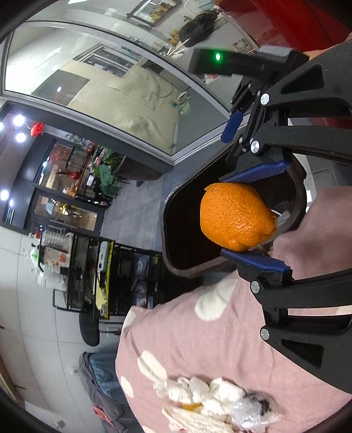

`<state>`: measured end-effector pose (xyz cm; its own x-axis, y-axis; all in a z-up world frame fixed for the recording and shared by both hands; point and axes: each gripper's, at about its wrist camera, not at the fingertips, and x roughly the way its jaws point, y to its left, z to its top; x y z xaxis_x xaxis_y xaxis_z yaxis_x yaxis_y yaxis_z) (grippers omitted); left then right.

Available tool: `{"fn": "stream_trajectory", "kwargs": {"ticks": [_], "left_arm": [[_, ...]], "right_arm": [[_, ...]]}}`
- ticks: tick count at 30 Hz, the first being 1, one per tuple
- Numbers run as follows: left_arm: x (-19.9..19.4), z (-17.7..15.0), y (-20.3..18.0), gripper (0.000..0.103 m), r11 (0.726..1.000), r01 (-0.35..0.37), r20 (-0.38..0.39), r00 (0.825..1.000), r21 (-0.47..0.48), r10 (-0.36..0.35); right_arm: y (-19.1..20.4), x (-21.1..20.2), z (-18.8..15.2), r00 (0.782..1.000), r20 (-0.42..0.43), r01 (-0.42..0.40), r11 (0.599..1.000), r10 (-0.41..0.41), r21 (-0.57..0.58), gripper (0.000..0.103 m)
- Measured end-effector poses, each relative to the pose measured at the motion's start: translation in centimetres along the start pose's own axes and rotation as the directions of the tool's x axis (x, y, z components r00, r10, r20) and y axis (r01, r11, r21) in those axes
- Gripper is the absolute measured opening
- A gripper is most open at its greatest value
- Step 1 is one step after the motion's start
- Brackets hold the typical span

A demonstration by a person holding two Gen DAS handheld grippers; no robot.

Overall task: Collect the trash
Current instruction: 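Carry the mask and orange to the bin and open both tools to drop them, then return both tools to the bed and grasp the clear plastic bag with the right tool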

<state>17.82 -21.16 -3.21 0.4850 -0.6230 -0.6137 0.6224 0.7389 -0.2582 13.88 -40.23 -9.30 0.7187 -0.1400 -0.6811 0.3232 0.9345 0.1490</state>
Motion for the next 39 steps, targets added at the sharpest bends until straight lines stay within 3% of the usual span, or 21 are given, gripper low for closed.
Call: {"fn": "stream_trajectory", "kwargs": {"ticks": [4, 7, 18, 19, 20, 21, 24, 39], "left_arm": [[1.9, 0.3, -1.2, 0.047, 0.999, 0.007, -0.042, 0.999, 0.036, -0.005], [3.3, 0.5, -2.0, 0.047, 0.998, 0.014, -0.079, 0.997, 0.059, -0.009], [7.1, 0.2, -3.6, 0.051, 0.997, 0.017, -0.173, 0.985, 0.08, -0.002], [7.2, 0.1, -3.5, 0.053, 0.997, 0.018, -0.174, 0.985, 0.081, -0.004], [7.3, 0.1, -3.6, 0.06, 0.996, 0.021, -0.171, 0.985, 0.085, -0.007], [7.2, 0.1, -3.6, 0.073, 0.996, 0.022, -0.168, 0.986, 0.091, -0.006], [6.8, 0.1, -4.0, 0.088, 0.994, 0.004, -0.14, 0.99, 0.111, 0.011], [1.5, -0.8, -3.3, 0.097, 0.991, -0.018, -0.047, 0.999, 0.134, 0.025]], "right_arm": [[-1.2, -1.3, 0.2, 1.0, 0.014, 0.028, 0.999, -0.028, 0.02, 0.056], [-2.0, -2.1, 0.0, 0.999, 0.02, 0.044, 0.998, -0.045, 0.039, 0.065], [-4.9, -3.0, -0.2, 0.995, 0.017, 0.096, 0.992, -0.098, 0.086, 0.066], [-5.0, -2.9, -0.2, 0.995, 0.014, 0.096, 0.991, -0.098, 0.091, 0.066], [-5.2, -2.8, -0.2, 0.995, 0.011, 0.096, 0.991, -0.097, 0.096, 0.066], [-5.4, -2.8, -0.2, 0.995, 0.009, 0.096, 0.99, -0.097, 0.099, 0.066], [-5.6, -2.6, -0.3, 0.995, 0.007, 0.097, 0.99, -0.098, 0.105, 0.066], [-3.8, -2.7, -0.4, 0.999, 0.004, 0.048, 0.996, -0.048, 0.078, 0.067]]}}
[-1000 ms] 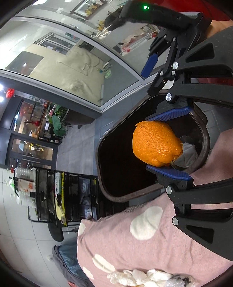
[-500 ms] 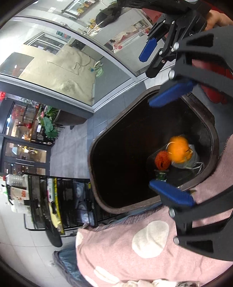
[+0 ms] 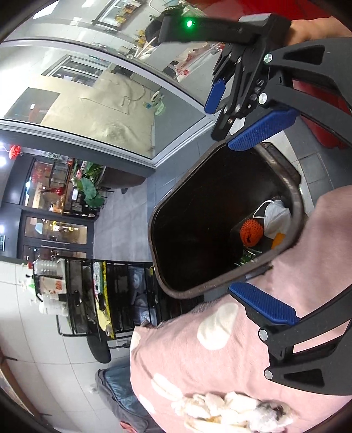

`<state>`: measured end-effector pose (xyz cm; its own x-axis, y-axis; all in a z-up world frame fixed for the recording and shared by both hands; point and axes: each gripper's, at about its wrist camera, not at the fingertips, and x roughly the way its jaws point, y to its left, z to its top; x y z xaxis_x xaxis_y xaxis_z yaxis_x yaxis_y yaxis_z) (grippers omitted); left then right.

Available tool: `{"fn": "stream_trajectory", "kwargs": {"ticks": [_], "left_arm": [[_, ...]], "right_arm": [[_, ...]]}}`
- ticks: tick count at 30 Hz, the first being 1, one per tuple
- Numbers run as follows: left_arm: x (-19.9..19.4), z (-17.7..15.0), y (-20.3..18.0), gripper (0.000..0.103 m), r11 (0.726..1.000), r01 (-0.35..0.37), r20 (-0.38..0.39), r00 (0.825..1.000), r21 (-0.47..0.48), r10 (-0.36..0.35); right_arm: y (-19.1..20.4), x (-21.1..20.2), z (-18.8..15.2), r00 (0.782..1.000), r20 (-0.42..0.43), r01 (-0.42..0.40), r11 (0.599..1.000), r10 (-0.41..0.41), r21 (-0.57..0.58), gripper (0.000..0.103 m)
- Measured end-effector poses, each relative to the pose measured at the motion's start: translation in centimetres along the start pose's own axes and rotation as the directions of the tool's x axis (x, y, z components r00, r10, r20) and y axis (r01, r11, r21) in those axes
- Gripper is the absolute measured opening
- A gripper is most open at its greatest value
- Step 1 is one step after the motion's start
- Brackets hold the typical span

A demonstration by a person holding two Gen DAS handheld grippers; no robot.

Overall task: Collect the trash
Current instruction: 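Return both tools to the bed and grasp the clear plastic bag with the right tool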

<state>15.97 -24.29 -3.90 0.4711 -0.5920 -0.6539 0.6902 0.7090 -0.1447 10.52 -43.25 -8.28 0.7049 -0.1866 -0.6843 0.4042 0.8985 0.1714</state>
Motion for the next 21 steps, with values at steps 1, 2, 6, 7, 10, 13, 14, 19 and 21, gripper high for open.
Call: {"fn": "stream_trajectory", "kwargs": {"ticks": [1, 2, 6, 7, 10, 13, 14, 19, 21], "left_arm": [[-0.5, -0.2, 0.2, 0.097, 1.0, -0.001, 0.008, 1.0, -0.006, 0.001], [-0.9, -0.4, 0.5, 0.097, 1.0, -0.003, 0.015, 1.0, -0.012, 0.003], [-2.9, -1.2, 1.7, 0.097, 0.999, -0.025, 0.04, 0.999, -0.021, 0.026], [-3.4, -1.3, 2.0, 0.097, 0.999, -0.037, 0.047, 0.998, -0.02, 0.038], [-5.0, -1.8, 3.3, 0.097, 0.997, -0.073, 0.068, 0.995, -0.028, 0.075], [-6.5, -2.4, 5.0, 0.097, 0.993, -0.108, 0.085, 0.99, -0.055, 0.113], [-6.9, -2.6, 5.5, 0.097, 0.99, -0.125, 0.087, 0.988, -0.066, 0.131], [-9.4, -4.2, 8.8, 0.097, 0.97, -0.215, 0.087, 0.971, -0.11, 0.224], [-10.5, -4.9, 10.4, 0.097, 0.96, -0.242, 0.085, 0.963, -0.143, 0.255]], "right_arm": [[0.2, -0.1, 0.0, 1.0, 0.0, -0.007, 1.0, 0.007, -0.002, 0.068], [0.6, -0.2, -0.1, 1.0, 0.001, -0.014, 1.0, 0.014, -0.006, 0.068], [2.5, -0.5, 0.0, 0.999, 0.002, -0.045, 0.998, 0.045, -0.038, 0.068], [3.1, -0.5, 0.0, 0.998, 0.001, -0.056, 0.997, 0.056, -0.049, 0.068], [5.2, -0.8, 0.0, 0.995, -0.005, -0.102, 0.992, 0.102, -0.08, 0.068], [7.7, -1.0, 0.2, 0.988, -0.016, -0.155, 0.981, 0.154, -0.114, 0.068], [8.7, -1.1, 0.2, 0.984, -0.024, -0.18, 0.975, 0.179, -0.128, 0.068], [13.7, -1.4, -0.4, 0.961, -0.059, -0.276, 0.939, 0.27, -0.205, 0.068], [15.7, -1.5, -0.6, 0.95, -0.082, -0.313, 0.92, 0.302, -0.236, 0.068]]}}
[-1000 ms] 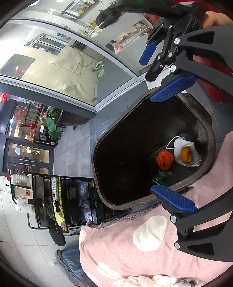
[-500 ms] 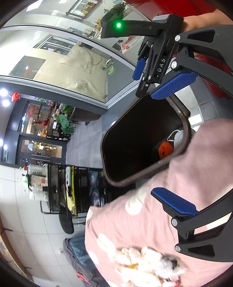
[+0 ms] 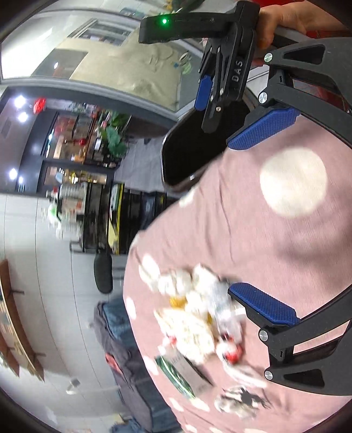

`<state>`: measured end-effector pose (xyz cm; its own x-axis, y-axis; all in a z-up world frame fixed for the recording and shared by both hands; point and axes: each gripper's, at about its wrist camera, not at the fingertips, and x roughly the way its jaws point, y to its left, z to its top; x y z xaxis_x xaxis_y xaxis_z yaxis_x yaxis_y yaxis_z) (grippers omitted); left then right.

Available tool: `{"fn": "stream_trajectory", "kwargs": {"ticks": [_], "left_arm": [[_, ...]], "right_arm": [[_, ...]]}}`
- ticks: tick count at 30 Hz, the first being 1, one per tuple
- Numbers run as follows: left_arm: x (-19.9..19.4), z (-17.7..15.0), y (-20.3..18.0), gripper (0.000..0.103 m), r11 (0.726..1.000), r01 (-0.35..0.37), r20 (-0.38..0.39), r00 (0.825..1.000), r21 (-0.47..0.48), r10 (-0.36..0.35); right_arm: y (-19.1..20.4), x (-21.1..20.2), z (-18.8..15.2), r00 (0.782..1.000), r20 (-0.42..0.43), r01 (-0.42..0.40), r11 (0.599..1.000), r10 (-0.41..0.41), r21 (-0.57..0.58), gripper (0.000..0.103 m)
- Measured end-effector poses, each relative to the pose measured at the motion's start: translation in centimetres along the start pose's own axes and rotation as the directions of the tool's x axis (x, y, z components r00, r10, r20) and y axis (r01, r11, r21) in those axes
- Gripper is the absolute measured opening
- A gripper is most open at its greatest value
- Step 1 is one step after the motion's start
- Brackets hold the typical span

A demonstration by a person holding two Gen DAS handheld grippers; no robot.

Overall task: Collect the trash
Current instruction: 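Return both tools to the bed and grasp the clear plastic bag with the right tool, then grasp the white plastic bag with the left tool while the right tool holds the clear bag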

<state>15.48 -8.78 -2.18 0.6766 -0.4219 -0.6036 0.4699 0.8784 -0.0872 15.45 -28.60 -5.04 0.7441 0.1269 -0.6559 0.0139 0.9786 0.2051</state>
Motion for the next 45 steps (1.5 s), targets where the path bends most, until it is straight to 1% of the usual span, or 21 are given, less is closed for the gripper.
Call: {"fn": "stream_trajectory", "kwargs": {"ticks": [4, 9, 15, 20, 22, 24, 26, 27, 29, 31, 33, 35, 38, 39, 42, 45], "left_arm": [[-1.3, -0.8, 3.6, 0.097, 0.996, -0.058, 0.002, 0.998, -0.06, 0.058], [-2.6, -2.2, 7.9, 0.097, 0.983, -0.135, -0.012, 0.991, -0.122, 0.135], [-4.0, -3.8, 12.0, 0.097, 0.963, -0.211, -0.033, 0.977, -0.17, 0.209], [-4.4, -4.5, 14.5, 0.097, 0.951, -0.249, -0.057, 0.969, -0.184, 0.242], [-4.3, -4.4, 15.1, 0.097, 0.951, -0.253, -0.067, 0.967, -0.179, 0.245], [-4.0, -4.3, 15.5, 0.097, 0.952, -0.258, -0.079, 0.966, -0.167, 0.248], [-3.7, -4.0, 15.6, 0.097, 0.955, -0.255, -0.087, 0.966, -0.149, 0.244], [-3.5, -3.9, 15.7, 0.097, 0.958, -0.248, -0.091, 0.967, -0.143, 0.237], [-2.9, -3.6, 15.9, 0.097, 0.963, -0.235, -0.11, 0.969, -0.134, 0.221], [-2.2, -3.4, 16.2, 0.097, 0.964, -0.236, -0.132, 0.967, -0.124, 0.22], [-1.7, -3.1, 16.3, 0.097, 0.966, -0.235, -0.143, 0.965, -0.111, 0.218], [-1.1, -2.7, 16.2, 0.097, 0.968, -0.233, -0.152, 0.964, -0.094, 0.217], [-0.1, -1.9, 16.2, 0.097, 0.971, -0.229, -0.163, 0.963, -0.067, 0.216], [0.2, -1.7, 16.2, 0.097, 0.972, -0.226, -0.167, 0.963, -0.06, 0.213], [1.5, -0.9, 16.2, 0.096, 0.974, -0.222, -0.185, 0.96, -0.036, 0.211], [3.1, -0.2, 16.2, 0.092, 0.976, -0.216, -0.211, 0.954, -0.001, 0.211]], "right_arm": [[3.7, 1.4, 0.5, 0.997, -0.033, -0.078, 0.996, 0.077, -0.052, 0.068], [7.5, 3.0, 1.0, 0.989, -0.074, -0.139, 0.984, 0.132, -0.108, 0.068], [12.0, 5.2, 2.0, 0.969, -0.135, -0.225, 0.963, 0.206, -0.149, 0.068], [15.9, 7.2, 2.9, 0.95, -0.214, -0.272, 0.941, 0.229, -0.2, 0.068], [17.1, 8.5, 3.4, 0.944, -0.242, -0.275, 0.938, 0.223, -0.209, 0.068], [18.3, 10.1, 3.7, 0.938, -0.286, -0.263, 0.939, 0.195, -0.224, 0.068], [18.9, 11.4, 3.8, 0.931, -0.317, -0.257, 0.94, 0.178, -0.225, 0.068], [19.3, 12.3, 4.0, 0.923, -0.342, -0.261, 0.939, 0.175, -0.223, 0.068], [19.6, 13.6, 4.2, 0.918, -0.366, -0.244, 0.945, 0.153, -0.217, 0.068], [19.5, 14.5, 4.3, 0.908, -0.386, -0.254, 0.946, 0.162, -0.201, 0.067], [19.5, 15.2, 4.4, 0.903, -0.4, -0.251, 0.948, 0.155, -0.198, 0.054], [19.4, 15.1, 4.6, 0.905, -0.391, -0.257, 0.946, 0.164, -0.198, 0.044], [18.6, 14.0, 4.7, 0.91, -0.364, -0.276, 0.946, 0.199, -0.17, 0.038], [18.3, 13.3, 4.8, 0.915, -0.344, -0.28, 0.945, 0.211, -0.167, 0.038], [17.5, 11.3, 4.9, 0.934, -0.292, -0.268, 0.946, 0.208, -0.182, 0.037], [16.5, 9.4, 4.8, 0.936, -0.269, -0.279, 0.945, 0.228, -0.171, 0.037]]}}
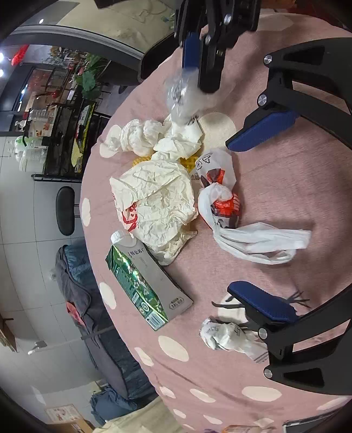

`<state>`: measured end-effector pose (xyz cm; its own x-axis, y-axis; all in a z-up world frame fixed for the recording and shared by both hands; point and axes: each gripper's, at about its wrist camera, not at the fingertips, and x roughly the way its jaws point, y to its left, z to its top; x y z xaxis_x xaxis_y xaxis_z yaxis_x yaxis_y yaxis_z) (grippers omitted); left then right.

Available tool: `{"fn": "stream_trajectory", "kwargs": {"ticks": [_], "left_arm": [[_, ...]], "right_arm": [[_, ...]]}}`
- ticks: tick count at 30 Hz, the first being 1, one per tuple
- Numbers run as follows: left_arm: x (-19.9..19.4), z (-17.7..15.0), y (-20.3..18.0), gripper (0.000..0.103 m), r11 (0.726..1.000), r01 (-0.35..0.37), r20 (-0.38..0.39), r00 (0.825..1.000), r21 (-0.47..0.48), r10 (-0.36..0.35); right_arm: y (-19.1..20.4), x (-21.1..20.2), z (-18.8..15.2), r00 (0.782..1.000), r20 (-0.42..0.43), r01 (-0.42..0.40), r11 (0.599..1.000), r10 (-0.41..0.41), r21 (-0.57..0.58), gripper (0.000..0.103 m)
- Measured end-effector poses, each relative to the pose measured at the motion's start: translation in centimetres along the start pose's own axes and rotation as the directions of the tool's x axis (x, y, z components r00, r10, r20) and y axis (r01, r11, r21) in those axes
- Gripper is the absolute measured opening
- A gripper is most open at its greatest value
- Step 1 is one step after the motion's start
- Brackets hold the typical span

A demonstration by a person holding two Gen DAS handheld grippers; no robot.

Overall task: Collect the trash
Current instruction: 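Grasp the white plastic bag with the left tool while the right tool holds the clear bag, then carry both bags over the brown bin and open both tools to drop them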

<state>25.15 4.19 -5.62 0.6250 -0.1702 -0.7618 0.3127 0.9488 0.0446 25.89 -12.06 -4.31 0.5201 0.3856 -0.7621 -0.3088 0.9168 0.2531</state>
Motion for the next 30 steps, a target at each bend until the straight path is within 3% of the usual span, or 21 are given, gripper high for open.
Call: {"fn": "stream_trajectory", "kwargs": {"ticks": [5, 10, 12, 21, 30], "left_arm": [[2.9, 1.0, -0.3, 0.076, 0.999, 0.027, -0.078, 0.997, 0.031, -0.025], [3.4, 0.5, -0.5, 0.04, 0.999, 0.036, -0.09, 0.995, 0.021, -0.034], [2.7, 0.2, -0.5, 0.034, 0.999, 0.035, -0.073, 0.997, 0.006, -0.035], [-2.6, -1.7, -1.1, 0.032, 0.996, 0.057, 0.044, 0.998, -0.067, -0.054], [-7.7, -1.9, -4.6, 0.032, 0.993, 0.065, 0.181, 0.982, -0.101, -0.046]], "right_arm": [[-1.5, -3.1, -1.4, 0.999, 0.044, -0.002, 0.999, 0.0, 0.035, 0.037], [-2.9, -5.0, -2.8, 0.997, 0.078, 0.02, 0.998, -0.025, 0.062, 0.037], [-3.1, -5.5, -3.3, 0.995, 0.091, 0.024, 0.997, -0.031, 0.07, 0.037], [-4.6, -7.0, -4.9, 0.989, 0.142, 0.036, 0.995, -0.05, 0.098, 0.037], [-6.5, -10.1, -6.7, 0.968, 0.219, 0.096, 0.987, -0.122, 0.126, 0.037]]}}
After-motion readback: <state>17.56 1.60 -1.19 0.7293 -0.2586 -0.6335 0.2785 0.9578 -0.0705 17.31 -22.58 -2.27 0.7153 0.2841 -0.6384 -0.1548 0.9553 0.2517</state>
